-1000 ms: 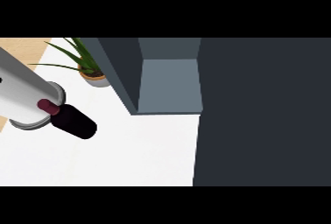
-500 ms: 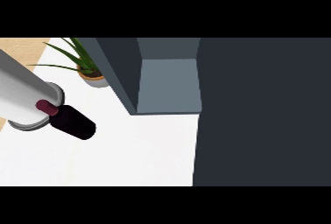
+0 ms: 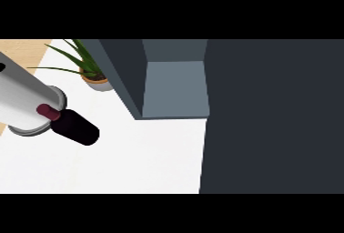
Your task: Pick up the wine, place it into the cabinet and close the cabinet
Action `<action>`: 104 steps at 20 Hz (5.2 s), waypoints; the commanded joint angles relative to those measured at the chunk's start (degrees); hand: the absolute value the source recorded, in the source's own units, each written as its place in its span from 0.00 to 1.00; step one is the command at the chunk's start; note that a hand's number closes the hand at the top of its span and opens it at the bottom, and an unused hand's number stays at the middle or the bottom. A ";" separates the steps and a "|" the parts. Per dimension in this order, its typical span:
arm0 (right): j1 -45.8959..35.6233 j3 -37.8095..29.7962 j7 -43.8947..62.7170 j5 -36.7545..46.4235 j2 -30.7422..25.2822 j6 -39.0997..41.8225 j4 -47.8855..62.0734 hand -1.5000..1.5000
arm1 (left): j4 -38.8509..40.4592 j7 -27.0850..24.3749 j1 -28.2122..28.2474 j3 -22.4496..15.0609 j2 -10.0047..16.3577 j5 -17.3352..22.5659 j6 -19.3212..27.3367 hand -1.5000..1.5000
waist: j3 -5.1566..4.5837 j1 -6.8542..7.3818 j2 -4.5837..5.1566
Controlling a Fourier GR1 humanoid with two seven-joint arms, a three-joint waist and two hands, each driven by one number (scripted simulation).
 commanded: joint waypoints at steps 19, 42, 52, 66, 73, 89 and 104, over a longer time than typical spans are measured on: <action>1.77 1.05 6.14 -1.22 -1.16 -2.74 -13.89 0.00 | 19.68 -19.67 0.43 -5.42 -9.35 -26.15 -12.41 0.00 | 0.03 0.03 -0.09; 3.10 2.39 4.69 -1.00 -2.39 -2.78 -13.63 0.00 | 57.16 -54.18 -8.15 -8.21 -5.34 -51.35 -14.41 0.00 | -0.06 -0.84 0.16; 2.97 2.89 4.37 -1.47 -3.04 -2.75 -14.42 0.00 | 67.10 -64.27 -8.62 -12.30 -7.31 -57.13 -11.67 0.00 | -0.19 -1.85 0.30; 2.11 1.14 3.08 -3.06 -3.79 -2.51 -12.86 0.00 | 78.43 -64.14 -13.97 -9.84 -9.12 -53.33 -12.22 0.00 | -0.10 -1.67 0.31; -0.71 1.26 5.62 -2.67 -3.15 -4.02 -12.40 0.00 | 81.47 -63.13 -14.67 -7.03 -9.10 -49.44 -16.03 0.00 | -0.19 -1.25 0.37; 3.19 0.95 3.32 -2.38 -3.92 -3.00 -12.43 0.00 | 76.78 -68.00 -11.70 -11.10 -14.42 -51.99 -12.91 1.00 | -0.08 -0.41 0.09; 4.29 -1.41 -1.73 -2.89 -2.74 -2.86 -8.15 0.00 | 64.79 -80.51 -0.40 -2.97 -26.09 -42.55 8.39 1.00 | 0.22 2.05 -0.84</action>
